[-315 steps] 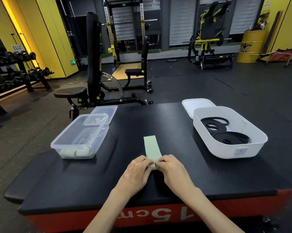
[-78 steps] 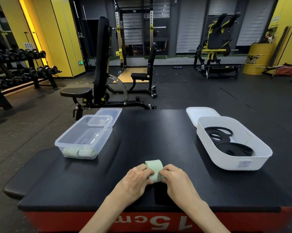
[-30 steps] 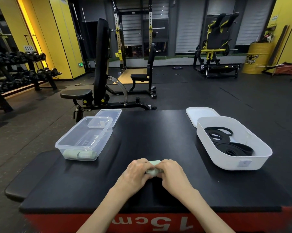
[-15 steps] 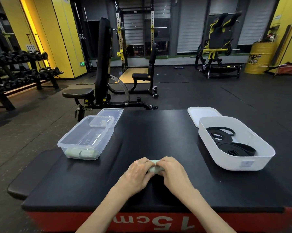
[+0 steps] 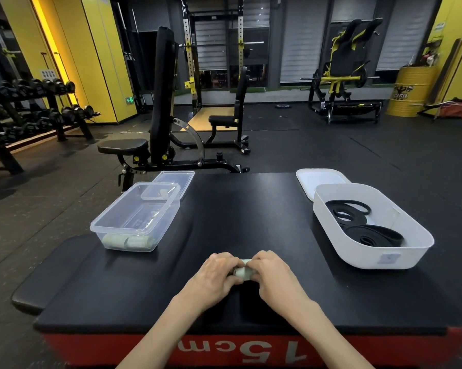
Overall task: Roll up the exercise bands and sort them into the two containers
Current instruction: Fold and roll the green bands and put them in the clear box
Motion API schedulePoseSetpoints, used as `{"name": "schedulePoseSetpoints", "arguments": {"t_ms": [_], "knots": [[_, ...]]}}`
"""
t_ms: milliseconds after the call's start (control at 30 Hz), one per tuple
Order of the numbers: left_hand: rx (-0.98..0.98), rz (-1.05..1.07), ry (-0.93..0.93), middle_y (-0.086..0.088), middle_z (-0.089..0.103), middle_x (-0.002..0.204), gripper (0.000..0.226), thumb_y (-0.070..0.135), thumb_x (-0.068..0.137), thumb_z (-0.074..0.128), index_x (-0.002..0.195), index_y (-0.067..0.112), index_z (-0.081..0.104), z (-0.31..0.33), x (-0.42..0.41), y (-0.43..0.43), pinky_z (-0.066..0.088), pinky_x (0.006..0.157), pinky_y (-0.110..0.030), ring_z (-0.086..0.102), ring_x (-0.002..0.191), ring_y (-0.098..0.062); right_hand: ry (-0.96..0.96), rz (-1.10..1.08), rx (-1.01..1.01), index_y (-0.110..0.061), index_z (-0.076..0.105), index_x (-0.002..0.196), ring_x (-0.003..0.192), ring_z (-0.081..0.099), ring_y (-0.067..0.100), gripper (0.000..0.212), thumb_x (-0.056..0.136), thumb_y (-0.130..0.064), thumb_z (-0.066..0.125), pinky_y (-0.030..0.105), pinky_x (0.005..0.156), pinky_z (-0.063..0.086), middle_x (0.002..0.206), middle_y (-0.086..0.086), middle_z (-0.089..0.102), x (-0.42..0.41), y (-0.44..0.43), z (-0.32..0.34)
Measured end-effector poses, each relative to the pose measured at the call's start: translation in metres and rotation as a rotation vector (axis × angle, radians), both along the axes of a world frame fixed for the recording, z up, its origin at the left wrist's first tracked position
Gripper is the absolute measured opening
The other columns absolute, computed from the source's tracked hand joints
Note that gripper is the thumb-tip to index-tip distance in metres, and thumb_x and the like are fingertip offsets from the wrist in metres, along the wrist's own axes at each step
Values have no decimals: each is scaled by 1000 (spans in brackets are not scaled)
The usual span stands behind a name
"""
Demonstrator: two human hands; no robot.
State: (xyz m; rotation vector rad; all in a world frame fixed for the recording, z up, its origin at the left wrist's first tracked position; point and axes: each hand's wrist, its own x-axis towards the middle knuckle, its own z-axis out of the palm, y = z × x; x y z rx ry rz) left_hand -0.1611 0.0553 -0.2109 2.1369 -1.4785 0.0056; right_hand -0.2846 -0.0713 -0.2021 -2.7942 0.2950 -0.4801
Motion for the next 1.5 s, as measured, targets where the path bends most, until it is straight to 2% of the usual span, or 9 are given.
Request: {"name": "schedulePoseSetpoints", "arguments": {"t_ms": [200,333,467,700,800,900,1000,1300,1500], "knots": [[25,7,13,-4,62,105,31,23,90,61,120,16,63,4,2,-2,42,87,-22,57,95,-18,18,14,29,-20,64,107,100,46,12,24,85,-12,61,23,80,42,107,-6,53,1,-5,13],[11,10,16,-3,63,101,32,31,91,61,120,18,64,5,1,-2,37,81,-14,58,92,-16,48,-5,37,-22,68,101,89,46,13,22,84,-10,61,25,76,42,99,-5,57,5,-4,13],[-10,50,-63,-1,62,96,29,30,89,63,114,16,64,6,-5,-2,43,82,-26,57,90,-17,62,-12,28,-22,69,96,83,42,13,21,85,-9,58,27,74,43,95,-3,57,7,-5,13],[-26,51,-84,3,56,104,27,25,87,64,112,16,62,5,-10,-1,45,86,-30,55,94,-16,70,-22,50,-24,70,96,86,50,16,25,83,-8,58,31,72,46,92,-3,58,8,-6,12],[-36,63,-51,7,44,108,32,26,80,72,110,17,65,6,-10,-1,45,83,-27,52,89,-12,75,-27,63,-25,70,99,87,51,17,28,83,-6,57,32,73,48,93,-2,59,9,-7,12],[-10,63,-41,8,47,101,29,21,81,70,109,18,62,8,-8,-3,41,82,-23,52,88,-13,92,-45,77,-24,70,94,81,53,18,29,82,-3,55,32,68,49,90,-2,60,10,-7,13],[-17,72,-34,7,49,91,21,18,83,68,101,15,58,10,-5,-5,41,80,-23,51,84,-14,96,-53,69,-22,65,97,78,46,15,25,84,-4,53,26,63,39,86,-5,53,11,-7,12],[29,59,-31,1,50,90,18,16,88,62,103,6,62,10,7,-10,42,79,-26,53,85,-20,120,-39,115,-19,63,103,87,56,16,23,81,-12,65,30,74,49,97,-3,59,17,-14,18],[70,86,-5,-1,53,109,17,16,90,59,104,7,63,14,10,-13,40,83,-21,54,93,-17,138,-48,136,-18,71,98,65,51,17,19,83,-8,64,25,56,38,75,-2,57,28,-18,21]]}}
